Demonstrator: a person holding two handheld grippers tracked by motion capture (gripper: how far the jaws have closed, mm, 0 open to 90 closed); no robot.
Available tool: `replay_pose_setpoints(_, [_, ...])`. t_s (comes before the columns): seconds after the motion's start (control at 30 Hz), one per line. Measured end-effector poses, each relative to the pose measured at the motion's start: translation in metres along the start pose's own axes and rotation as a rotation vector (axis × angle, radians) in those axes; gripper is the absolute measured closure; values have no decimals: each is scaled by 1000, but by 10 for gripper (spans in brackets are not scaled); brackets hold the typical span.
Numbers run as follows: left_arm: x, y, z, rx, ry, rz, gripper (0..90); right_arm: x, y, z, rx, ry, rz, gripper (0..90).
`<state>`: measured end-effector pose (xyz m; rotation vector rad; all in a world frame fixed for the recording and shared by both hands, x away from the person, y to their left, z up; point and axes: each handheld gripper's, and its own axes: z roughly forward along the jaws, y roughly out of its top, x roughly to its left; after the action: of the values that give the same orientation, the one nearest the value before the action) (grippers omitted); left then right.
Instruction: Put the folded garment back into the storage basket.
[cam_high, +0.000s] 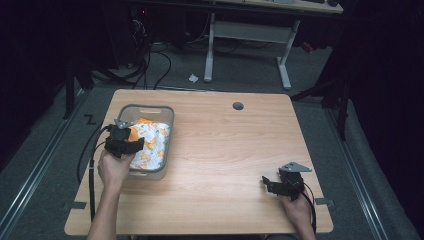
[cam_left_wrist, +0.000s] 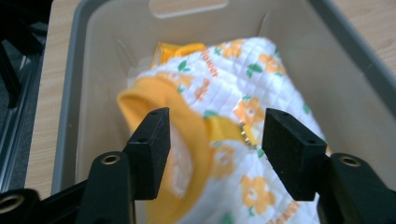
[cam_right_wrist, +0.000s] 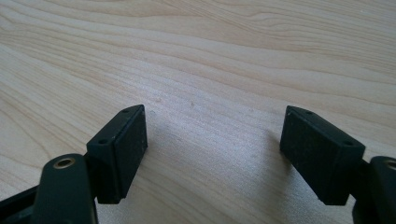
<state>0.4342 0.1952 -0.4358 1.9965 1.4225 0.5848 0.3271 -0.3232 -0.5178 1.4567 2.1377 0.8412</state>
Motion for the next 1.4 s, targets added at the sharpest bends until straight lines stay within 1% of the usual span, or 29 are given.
replay_pose_setpoints(0.03, [-3, 1, -5, -25, -14, -3, 407, 0, 0, 0, 0, 0, 0, 234])
replay_pose_setpoints(0.1, [-8, 3, -11, -55, -29, 5, 402, 0, 0, 0, 1, -1, 1, 234])
replay_pose_setpoints(0.13, [-10, 4, -14, -71, -45, 5, 397, 0, 0, 0, 0, 0, 0, 234])
replay_pose_setpoints(0.17, [-10, 4, -14, -71, -45, 5, 394, 0, 0, 0, 0, 0, 0, 234])
replay_pose_setpoints(0.2, [-15, 5, -18, -101, -77, -4, 387, 0, 0, 0, -1, 0, -2, 234])
replay_pose_setpoints(0.23, [-15, 5, -18, -101, -77, -4, 382, 0, 0, 0, -1, 0, -1, 235])
replay_pose_setpoints(0.27, [-18, 6, -20, -102, -86, -12, 377, 0, 0, 0, 1, 0, 0, 234])
replay_pose_setpoints(0.3, [-22, 7, -22, -113, -108, -28, 376, 0, 0, 0, 1, 0, 0, 234])
replay_pose_setpoints(0.33, [-24, 8, -24, -118, -119, -35, 372, 0, 0, 0, -1, 0, -1, 234])
replay_pose_setpoints(0.37, [-24, 8, -24, -118, -119, -35, 369, 0, 0, 0, -1, 0, -1, 234])
replay_pose_setpoints(0.43, [-32, 9, -27, -132, -152, -30, 366, 0, 0, 0, -1, 0, -2, 234])
replay_pose_setpoints(0.5, [-35, 9, -27, -133, -156, -24, 364, 0, 0, 0, -1, 0, -2, 235])
replay_pose_setpoints(0.53, [-39, 9, -27, -130, -169, -15, 363, 0, 0, 0, -1, 0, -1, 234])
replay_pose_setpoints(0.57, [-39, 9, -27, -130, -169, -15, 361, 0, 0, 0, -1, 0, -1, 234])
replay_pose_setpoints(0.6, [-44, 8, -28, -135, -175, -7, 361, 0, 0, 0, -1, 0, -2, 234])
replay_pose_setpoints(0.63, [-44, 8, -28, -135, -175, -7, 361, 0, 0, 0, -1, 0, -2, 234])
replay_pose_setpoints(0.67, [-46, 8, -28, -137, -181, -3, 360, 0, 0, 0, -1, 0, -1, 235])
replay_pose_setpoints(0.83, [-50, 7, -27, -142, -181, -1, 359, 0, 0, 0, -1, 0, -2, 235])
replay_pose_setpoints(0.9, [-54, 6, -29, -151, -191, -2, 359, 0, 0, 0, -1, 0, -2, 234])
replay_pose_setpoints(1.0, [-60, 6, -30, -155, -210, 7, 354, 0, 0, 0, -1, 0, -1, 234])
replay_pose_setpoints(1.07, [-62, 6, -31, -156, -211, 9, 353, 0, 0, 0, -1, 0, -1, 234])
replay_pose_setpoints(1.13, [-67, 5, -31, -153, -217, 27, 345, 0, 0, 0, -1, 0, -1, 235])
replay_pose_setpoints(1.17, [-69, 5, -31, -151, -219, 29, 344, 0, 0, 0, -1, 0, -1, 234])
replay_pose_setpoints(1.2, [-69, 5, -30, -154, -218, 43, 342, 0, 0, 0, -1, 0, -2, 234])
replay_pose_setpoints(1.27, [-72, 5, -30, -150, -221, 48, 339, 0, 0, 0, -1, 0, -2, 234])
replay_pose_setpoints(1.3, [-74, 5, -31, -148, -228, 38, 338, 0, 0, 0, -1, 0, -1, 234])
replay_pose_setpoints(1.4, [-76, 5, -32, -159, -231, 41, 338, 0, 0, 0, -1, 0, -1, 235])
